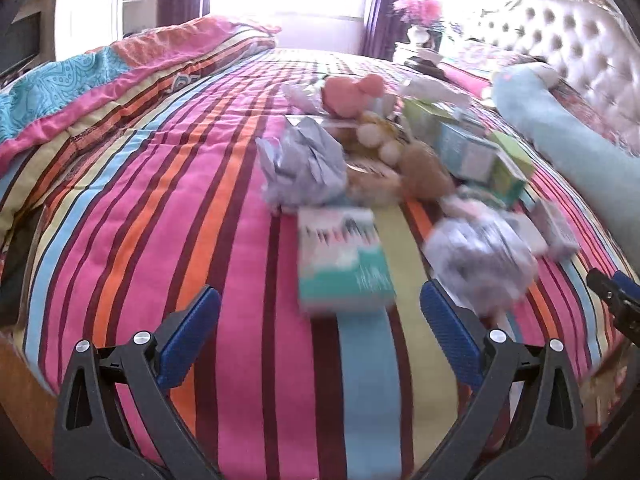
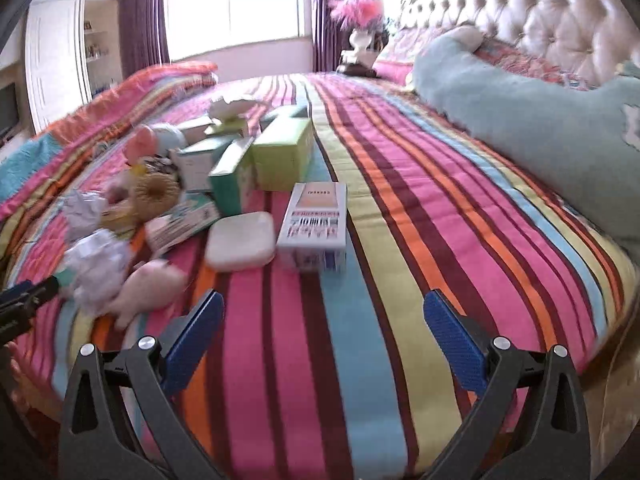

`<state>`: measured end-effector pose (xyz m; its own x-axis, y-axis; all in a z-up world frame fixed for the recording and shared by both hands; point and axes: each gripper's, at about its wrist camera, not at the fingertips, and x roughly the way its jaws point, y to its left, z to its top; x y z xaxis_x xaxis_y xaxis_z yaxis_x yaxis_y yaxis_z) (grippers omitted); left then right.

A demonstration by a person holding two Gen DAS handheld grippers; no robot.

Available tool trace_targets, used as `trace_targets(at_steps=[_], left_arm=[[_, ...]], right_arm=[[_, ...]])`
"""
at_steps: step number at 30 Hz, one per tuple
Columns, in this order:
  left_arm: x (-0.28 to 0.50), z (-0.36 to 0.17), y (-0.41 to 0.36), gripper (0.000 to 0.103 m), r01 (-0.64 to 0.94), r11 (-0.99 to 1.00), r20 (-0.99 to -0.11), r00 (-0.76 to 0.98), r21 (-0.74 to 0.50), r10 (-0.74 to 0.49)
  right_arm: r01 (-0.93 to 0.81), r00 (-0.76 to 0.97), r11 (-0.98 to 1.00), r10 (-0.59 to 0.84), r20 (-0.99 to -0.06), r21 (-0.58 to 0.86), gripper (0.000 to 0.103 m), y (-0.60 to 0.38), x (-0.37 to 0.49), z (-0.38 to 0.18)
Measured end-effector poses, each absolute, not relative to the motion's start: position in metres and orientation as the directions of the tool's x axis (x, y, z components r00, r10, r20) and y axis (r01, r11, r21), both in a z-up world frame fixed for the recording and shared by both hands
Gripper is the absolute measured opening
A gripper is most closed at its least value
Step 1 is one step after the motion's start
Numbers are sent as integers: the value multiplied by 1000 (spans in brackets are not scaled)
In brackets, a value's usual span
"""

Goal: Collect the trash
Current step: 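Grasp the white Korean-text box with right tool while left grasps teal tissue pack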

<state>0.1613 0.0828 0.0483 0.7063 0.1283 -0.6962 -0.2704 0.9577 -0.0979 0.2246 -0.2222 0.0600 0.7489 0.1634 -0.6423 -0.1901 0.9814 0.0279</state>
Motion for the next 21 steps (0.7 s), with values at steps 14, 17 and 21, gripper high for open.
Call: trace_targets(at_steps=[14,17,21], left_arm=[[204,27,87,97,-282,958,-749,647,-57,145],[211,21,85,97,-296,955,-757,627,-14,183],[214,19,89,84,-298,955,-748,633,4,201]], right_arm=[[-166,713,986,141,-687,30,96,-212,297,53],[-170,695,985,136,-706,22,96,-209,304,49],[-190,673,981,155,-723,34,91,-209,309,47]])
